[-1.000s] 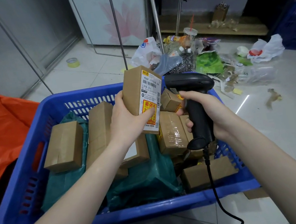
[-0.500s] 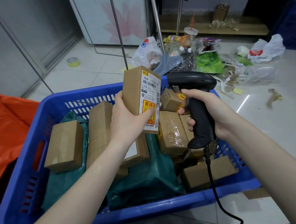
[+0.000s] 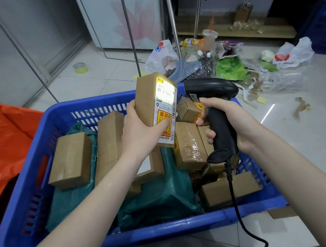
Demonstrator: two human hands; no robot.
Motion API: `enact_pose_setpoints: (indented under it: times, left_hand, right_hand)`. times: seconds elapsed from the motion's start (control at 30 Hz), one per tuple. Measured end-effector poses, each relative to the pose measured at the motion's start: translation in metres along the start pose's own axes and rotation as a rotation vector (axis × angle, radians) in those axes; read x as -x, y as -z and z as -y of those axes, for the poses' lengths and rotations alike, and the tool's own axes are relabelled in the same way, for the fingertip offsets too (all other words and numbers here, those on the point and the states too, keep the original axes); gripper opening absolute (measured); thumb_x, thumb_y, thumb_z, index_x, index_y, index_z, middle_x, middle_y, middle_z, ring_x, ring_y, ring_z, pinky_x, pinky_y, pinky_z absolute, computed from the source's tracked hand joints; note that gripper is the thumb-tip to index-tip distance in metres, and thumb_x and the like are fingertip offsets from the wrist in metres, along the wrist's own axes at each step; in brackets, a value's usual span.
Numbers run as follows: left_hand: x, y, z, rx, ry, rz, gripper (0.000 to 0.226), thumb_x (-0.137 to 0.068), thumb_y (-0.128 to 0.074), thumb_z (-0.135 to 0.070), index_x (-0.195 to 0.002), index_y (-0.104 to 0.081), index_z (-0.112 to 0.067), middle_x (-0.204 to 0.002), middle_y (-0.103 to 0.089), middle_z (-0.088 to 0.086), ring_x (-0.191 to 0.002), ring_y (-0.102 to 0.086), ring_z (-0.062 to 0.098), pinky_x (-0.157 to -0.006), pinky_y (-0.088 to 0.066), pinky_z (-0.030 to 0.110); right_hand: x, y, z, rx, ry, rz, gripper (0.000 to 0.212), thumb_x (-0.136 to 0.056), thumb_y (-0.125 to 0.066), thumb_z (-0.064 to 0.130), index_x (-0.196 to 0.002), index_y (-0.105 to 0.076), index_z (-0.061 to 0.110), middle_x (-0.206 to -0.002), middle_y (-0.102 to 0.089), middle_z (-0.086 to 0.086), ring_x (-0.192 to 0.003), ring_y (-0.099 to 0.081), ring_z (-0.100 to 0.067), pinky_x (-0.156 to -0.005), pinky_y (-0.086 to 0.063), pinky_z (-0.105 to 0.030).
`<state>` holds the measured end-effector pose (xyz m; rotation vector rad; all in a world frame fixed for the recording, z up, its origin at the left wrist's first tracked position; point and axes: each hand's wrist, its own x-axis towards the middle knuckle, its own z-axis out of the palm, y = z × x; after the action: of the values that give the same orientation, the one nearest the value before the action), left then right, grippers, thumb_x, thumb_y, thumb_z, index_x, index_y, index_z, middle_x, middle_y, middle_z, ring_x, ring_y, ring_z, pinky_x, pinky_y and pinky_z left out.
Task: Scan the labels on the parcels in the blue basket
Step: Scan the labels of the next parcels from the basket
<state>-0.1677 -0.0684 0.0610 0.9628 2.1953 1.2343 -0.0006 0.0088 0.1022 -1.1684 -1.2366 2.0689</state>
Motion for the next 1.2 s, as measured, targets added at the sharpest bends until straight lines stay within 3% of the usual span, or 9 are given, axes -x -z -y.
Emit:
enact_pose_setpoints:
  times: [0.2, 0.73, 0.93, 1.07, 1.13, 1.2]
  left_hand:
    - [-0.001, -0.001, 0.001, 0.016, 0.013, -0.003, 0.087, -0.072, -0.076, -0.040, -0.141, -0.025, -0.026, -0.133, -0.048, -0.001, -0.113, -0.053, 0.013, -0.080, -0.048, 0.029]
    - [-0.002, 0.001, 0.000, 0.003, 0.039, 0.005, 0.088, -0.072, -0.075, -0.043, -0.142, -0.024, -0.025, -0.133, -0.048, 0.001, -0.114, -0.056, 0.017, -0.083, -0.051, 0.033]
    - [-0.002, 0.010, -0.004, -0.090, 0.069, 0.053, 0.081, -0.075, -0.069, -0.049, -0.141, -0.031, -0.024, -0.135, -0.036, 0.004, -0.107, -0.045, 0.012, -0.082, -0.040, 0.027]
    - [-0.010, 0.026, 0.005, -0.045, 0.106, 0.101, 0.081, -0.062, -0.065, -0.066, -0.130, -0.047, -0.025, -0.124, -0.054, -0.001, -0.104, -0.058, 0.012, -0.090, -0.049, 0.031]
    - [-0.012, 0.035, 0.008, -0.020, 0.133, 0.140, 0.073, -0.068, -0.065, -0.063, -0.126, -0.050, -0.023, -0.117, -0.064, -0.002, -0.098, -0.065, 0.014, -0.079, -0.054, 0.030]
    - [-0.014, 0.046, 0.014, -0.023, 0.154, 0.121, 0.070, -0.075, -0.064, -0.057, -0.130, -0.044, -0.020, -0.112, -0.064, -0.005, -0.095, -0.064, 0.012, -0.069, -0.050, 0.023]
  right_hand:
    - [0.000, -0.001, 0.000, -0.002, 0.008, 0.009, 0.027, -0.088, -0.061, 0.033, -0.093, -0.060, 0.007, -0.064, -0.059, -0.005, -0.033, -0.044, -0.014, -0.039, -0.043, -0.023]
    - [-0.002, -0.001, -0.001, 0.073, 0.012, 0.012, 0.026, -0.087, -0.063, 0.031, -0.076, -0.057, 0.008, -0.067, -0.062, -0.006, -0.037, -0.047, -0.015, -0.040, -0.044, -0.024]
    - [-0.006, -0.011, -0.007, 0.139, 0.031, 0.040, 0.025, -0.088, -0.063, 0.031, -0.093, -0.066, 0.006, -0.081, -0.070, -0.010, -0.042, -0.057, -0.018, -0.045, -0.050, -0.024]
    - [-0.015, -0.024, -0.015, 0.128, 0.029, 0.010, 0.031, -0.087, -0.066, 0.033, -0.102, -0.067, 0.007, -0.095, -0.072, -0.012, -0.070, -0.072, -0.024, -0.052, -0.057, -0.029]
    - [-0.021, -0.032, -0.021, 0.115, 0.016, -0.025, 0.033, -0.084, -0.069, 0.035, -0.105, -0.068, 0.009, -0.106, -0.072, -0.012, -0.092, -0.072, -0.025, -0.057, -0.058, -0.032]
    - [-0.027, -0.041, -0.026, 0.099, -0.005, -0.039, 0.034, -0.082, -0.071, 0.036, -0.104, -0.068, 0.010, -0.111, -0.071, -0.013, -0.103, -0.068, -0.027, -0.062, -0.060, -0.035]
